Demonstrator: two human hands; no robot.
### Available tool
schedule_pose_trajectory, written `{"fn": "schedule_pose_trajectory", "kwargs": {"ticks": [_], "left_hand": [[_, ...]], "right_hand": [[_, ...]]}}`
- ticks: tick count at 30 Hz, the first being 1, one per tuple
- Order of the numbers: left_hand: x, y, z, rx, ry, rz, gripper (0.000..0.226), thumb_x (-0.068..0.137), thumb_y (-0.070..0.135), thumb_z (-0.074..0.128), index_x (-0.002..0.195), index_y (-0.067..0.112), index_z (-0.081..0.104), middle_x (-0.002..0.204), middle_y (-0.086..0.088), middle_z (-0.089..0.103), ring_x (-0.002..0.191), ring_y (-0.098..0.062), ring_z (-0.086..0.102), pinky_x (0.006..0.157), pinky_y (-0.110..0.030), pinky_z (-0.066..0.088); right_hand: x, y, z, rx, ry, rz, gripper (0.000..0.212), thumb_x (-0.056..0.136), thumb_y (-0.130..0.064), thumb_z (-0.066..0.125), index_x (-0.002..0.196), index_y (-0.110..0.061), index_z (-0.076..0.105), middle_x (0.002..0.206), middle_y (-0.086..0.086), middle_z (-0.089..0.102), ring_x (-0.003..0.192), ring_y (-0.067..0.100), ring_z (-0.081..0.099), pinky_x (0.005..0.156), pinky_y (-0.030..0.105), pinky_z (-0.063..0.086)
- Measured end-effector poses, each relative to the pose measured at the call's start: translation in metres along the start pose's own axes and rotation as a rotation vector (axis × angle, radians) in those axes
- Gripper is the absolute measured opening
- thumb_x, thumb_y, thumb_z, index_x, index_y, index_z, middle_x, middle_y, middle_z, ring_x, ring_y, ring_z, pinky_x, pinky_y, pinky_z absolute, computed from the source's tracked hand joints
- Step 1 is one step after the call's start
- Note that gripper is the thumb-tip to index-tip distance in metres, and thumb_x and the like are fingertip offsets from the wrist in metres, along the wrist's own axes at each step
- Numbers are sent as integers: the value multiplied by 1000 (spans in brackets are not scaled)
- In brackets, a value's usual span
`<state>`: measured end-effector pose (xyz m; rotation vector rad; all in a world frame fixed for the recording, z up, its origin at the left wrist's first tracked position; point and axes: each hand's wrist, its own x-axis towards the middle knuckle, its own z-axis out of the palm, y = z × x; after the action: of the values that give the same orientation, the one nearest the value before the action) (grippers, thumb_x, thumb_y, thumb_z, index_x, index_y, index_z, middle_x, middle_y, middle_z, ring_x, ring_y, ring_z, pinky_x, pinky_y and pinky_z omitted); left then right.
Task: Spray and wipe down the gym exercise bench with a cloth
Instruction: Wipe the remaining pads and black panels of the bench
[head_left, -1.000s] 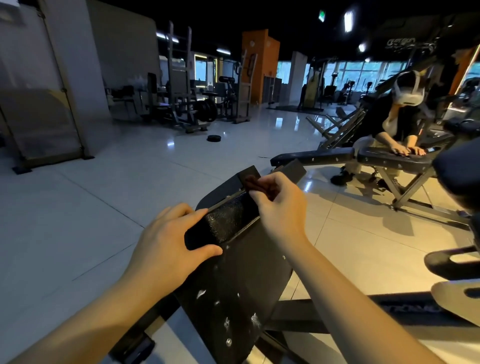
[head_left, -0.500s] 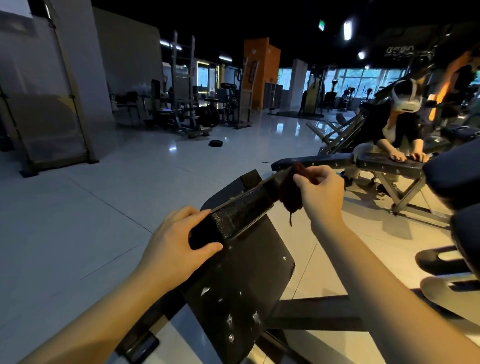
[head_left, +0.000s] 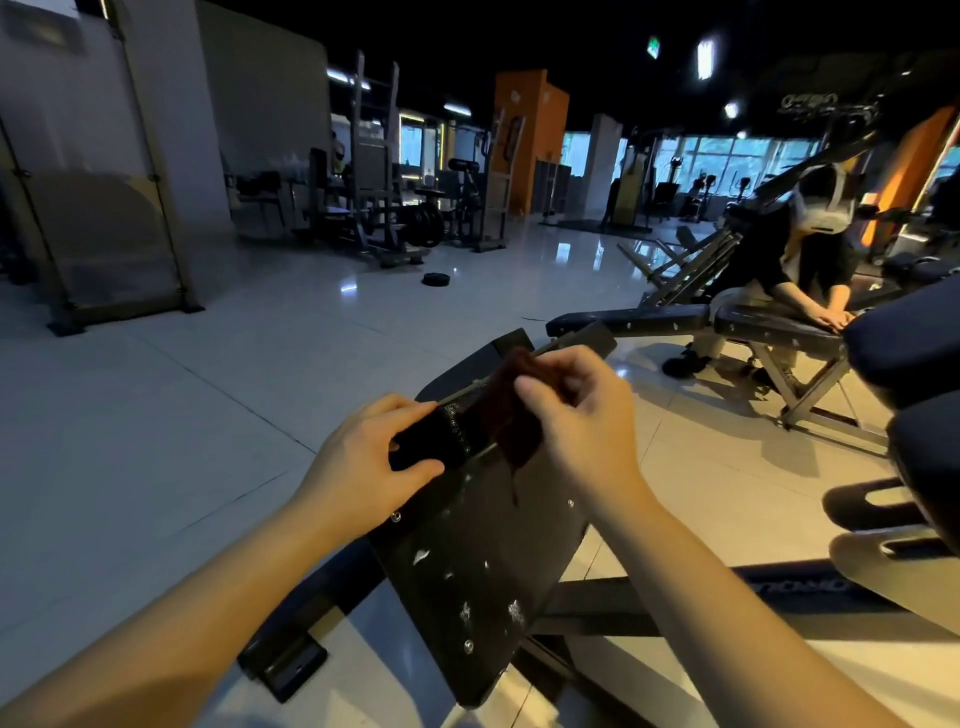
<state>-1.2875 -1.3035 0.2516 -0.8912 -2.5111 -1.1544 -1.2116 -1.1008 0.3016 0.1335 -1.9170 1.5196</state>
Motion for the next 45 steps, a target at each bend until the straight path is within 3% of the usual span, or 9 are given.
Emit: {"fn": "schedule_pose_trajectory", "kwargs": {"ticks": [3, 9, 17, 24, 28, 33, 37, 42, 45], "left_hand": [[-4, -1, -3, 4, -23, 7, 57, 93, 26, 72, 146, 33, 52, 126, 24, 53, 113, 0, 52, 99, -31, 51], [-5, 1, -6, 5, -32, -4, 50, 99, 16, 62, 145, 32, 52, 127, 22, 53, 114, -6, 55, 99, -36, 52], [2, -5, 2, -115, 30, -67, 47, 98, 12, 64, 142, 29, 59, 126, 19, 59, 100, -5, 65, 89, -28, 57], [3, -11, 2, -190, 23, -76, 51, 94, -4, 60, 134, 27, 66, 123, 21, 61, 108, -1, 63, 87, -16, 54], [1, -11, -1, -212, 12, -56, 60, 92, -12, 55, 136, 28, 65, 126, 20, 62, 106, -1, 64, 88, -19, 55], [0, -11, -4, -202, -9, -71, 54, 97, 2, 62, 139, 35, 60, 127, 23, 59, 96, -9, 70, 74, -19, 58], [1, -4, 2, -81, 71, -20, 51, 88, 33, 77, 137, 28, 63, 120, 19, 62, 110, -5, 62, 94, -28, 56], [1, 3, 13, 76, 157, 29, 68, 77, 56, 78, 136, 25, 64, 116, 15, 62, 110, -5, 60, 91, -31, 56], [-1, 5, 17, 81, 193, 49, 65, 78, 54, 77, 134, 26, 64, 111, 19, 61, 108, 0, 59, 89, -23, 54]], "right_hand": [[6, -1, 0, -44, 152, -6, 18, 93, -5, 70, 100, -21, 63, 98, -5, 67, 94, -2, 67, 76, 18, 57], [-32, 12, 29, -183, -73, -73, 13, 95, -13, 69, 107, -16, 65, 102, -7, 68, 100, 5, 66, 89, 26, 56], [-52, 53, 6, 125, 463, 298, 5, 96, -12, 66, 96, -17, 66, 93, 0, 69, 87, 4, 67, 78, 31, 57], [-18, 11, 30, 290, 217, 24, 11, 98, -11, 65, 109, -12, 62, 105, 3, 68, 96, 6, 70, 76, 22, 59], [-28, 52, 38, -59, 197, 81, 11, 98, -18, 67, 106, -20, 60, 103, -9, 66, 98, -2, 65, 79, 13, 55], [-64, 93, 4, 83, 500, 395, 9, 97, -21, 67, 105, -21, 62, 105, 0, 66, 99, 13, 66, 77, 24, 56], [-83, 111, 18, 204, 438, 636, 9, 97, -24, 68, 106, -25, 67, 104, -2, 67, 101, 14, 63, 80, 29, 55], [-74, 126, 61, 542, 410, 837, 12, 98, -12, 66, 108, -14, 71, 97, 8, 73, 90, 20, 71, 61, 27, 57], [-58, 130, 76, 706, 464, 811, 13, 93, -7, 70, 104, -13, 73, 95, 11, 74, 89, 26, 73, 75, 38, 63]]}}
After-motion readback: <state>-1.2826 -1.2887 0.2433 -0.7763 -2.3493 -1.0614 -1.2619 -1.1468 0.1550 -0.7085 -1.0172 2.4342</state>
